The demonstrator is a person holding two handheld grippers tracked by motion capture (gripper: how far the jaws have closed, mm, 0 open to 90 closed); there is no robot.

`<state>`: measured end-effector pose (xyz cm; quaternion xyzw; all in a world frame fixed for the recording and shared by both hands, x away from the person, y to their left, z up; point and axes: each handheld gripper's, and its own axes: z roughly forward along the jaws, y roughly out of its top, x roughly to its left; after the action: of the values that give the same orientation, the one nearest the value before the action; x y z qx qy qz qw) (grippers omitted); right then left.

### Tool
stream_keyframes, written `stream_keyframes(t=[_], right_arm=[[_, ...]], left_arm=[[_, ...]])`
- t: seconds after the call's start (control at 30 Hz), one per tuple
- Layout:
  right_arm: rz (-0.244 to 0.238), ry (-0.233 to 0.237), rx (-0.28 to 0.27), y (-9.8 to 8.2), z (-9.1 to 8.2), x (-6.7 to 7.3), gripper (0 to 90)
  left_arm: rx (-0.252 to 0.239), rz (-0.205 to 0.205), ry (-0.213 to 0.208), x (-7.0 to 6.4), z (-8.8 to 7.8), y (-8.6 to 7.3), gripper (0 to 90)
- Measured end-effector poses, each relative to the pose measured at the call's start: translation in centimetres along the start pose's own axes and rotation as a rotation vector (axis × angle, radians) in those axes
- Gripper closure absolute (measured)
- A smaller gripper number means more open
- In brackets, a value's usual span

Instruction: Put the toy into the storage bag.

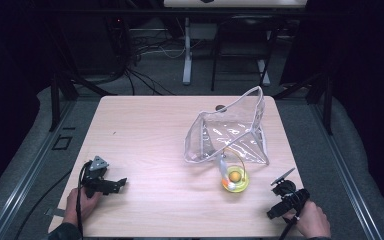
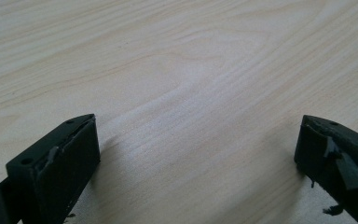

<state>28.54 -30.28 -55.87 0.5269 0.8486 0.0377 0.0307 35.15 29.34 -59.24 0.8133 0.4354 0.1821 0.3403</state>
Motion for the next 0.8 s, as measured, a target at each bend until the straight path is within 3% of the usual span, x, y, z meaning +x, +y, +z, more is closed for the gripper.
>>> stream_keyframes(t=[0.53,0.67,0.73,0.77,0.8], right_arm=[[-0.011,0.001,-0.002,0.23,-0.03,-0.2,0.0],[-0.008,-0.027,0.012,0.29,-0.28,-0.33,0.0],[0.02,-0.023,-0.017,0.19,-0.34,-0.13,0.0],[0.001,-0.013,-0.003,0.28,-0.63,-0.24,0.0],[0.026,-0.013,-0.046,0.17,-0.57,-0.08,0.0]], left_arm=[[-0.003,0.001,0.002,-0.01,0.03,0.0,0.1],[-0.002,0.002,0.002,0.0,0.03,0.0,0.1],[-0.002,0.002,0.002,0.0,0.03,0.0,0.1],[-0.003,-0.002,0.003,-0.03,0.03,-0.01,0.1],[-0.002,0.002,0.003,0.0,0.02,0.0,0.1]])
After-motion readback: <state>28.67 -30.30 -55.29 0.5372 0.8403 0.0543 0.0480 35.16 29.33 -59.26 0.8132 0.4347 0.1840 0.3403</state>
